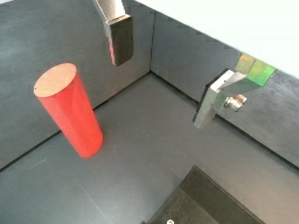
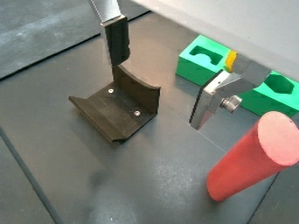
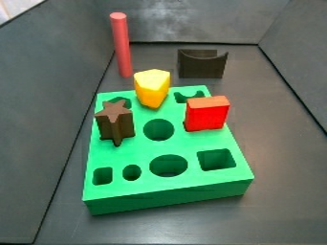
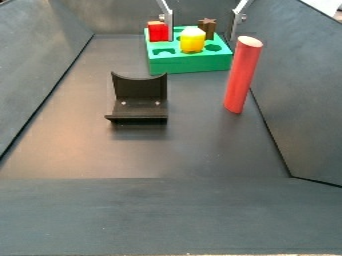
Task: Pick up the oval object. Move up. Move to above the board. Insert the oval object.
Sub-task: Pick up the oval object.
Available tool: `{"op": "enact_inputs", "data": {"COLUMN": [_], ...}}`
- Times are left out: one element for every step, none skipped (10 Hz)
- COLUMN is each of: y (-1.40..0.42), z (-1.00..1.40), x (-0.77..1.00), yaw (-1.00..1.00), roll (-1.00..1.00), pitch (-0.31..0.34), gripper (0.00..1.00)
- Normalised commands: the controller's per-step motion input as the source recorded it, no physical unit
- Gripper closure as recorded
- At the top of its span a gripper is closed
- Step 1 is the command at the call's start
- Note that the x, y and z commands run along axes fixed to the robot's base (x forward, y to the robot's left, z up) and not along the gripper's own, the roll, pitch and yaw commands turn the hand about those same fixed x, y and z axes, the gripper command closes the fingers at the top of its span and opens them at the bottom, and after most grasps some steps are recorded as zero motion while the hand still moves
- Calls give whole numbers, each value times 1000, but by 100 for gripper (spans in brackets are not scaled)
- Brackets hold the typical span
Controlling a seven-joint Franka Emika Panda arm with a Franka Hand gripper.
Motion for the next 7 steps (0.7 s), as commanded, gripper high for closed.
{"op": "enact_inputs", "data": {"y": [-23,-69,0,0,0,0,0], "z": [0,66,86,40,31,0,0], "x": [0,-409,-189,-66,-63,-60,-46], "yaw": [0,-589,-926,-991,-991,-991,-997], "roll": [0,6,31,17,14,7,0], "pitch": [0,-84,0,0,0,0,0], "gripper": [0,0,0,0,0,0,0]}}
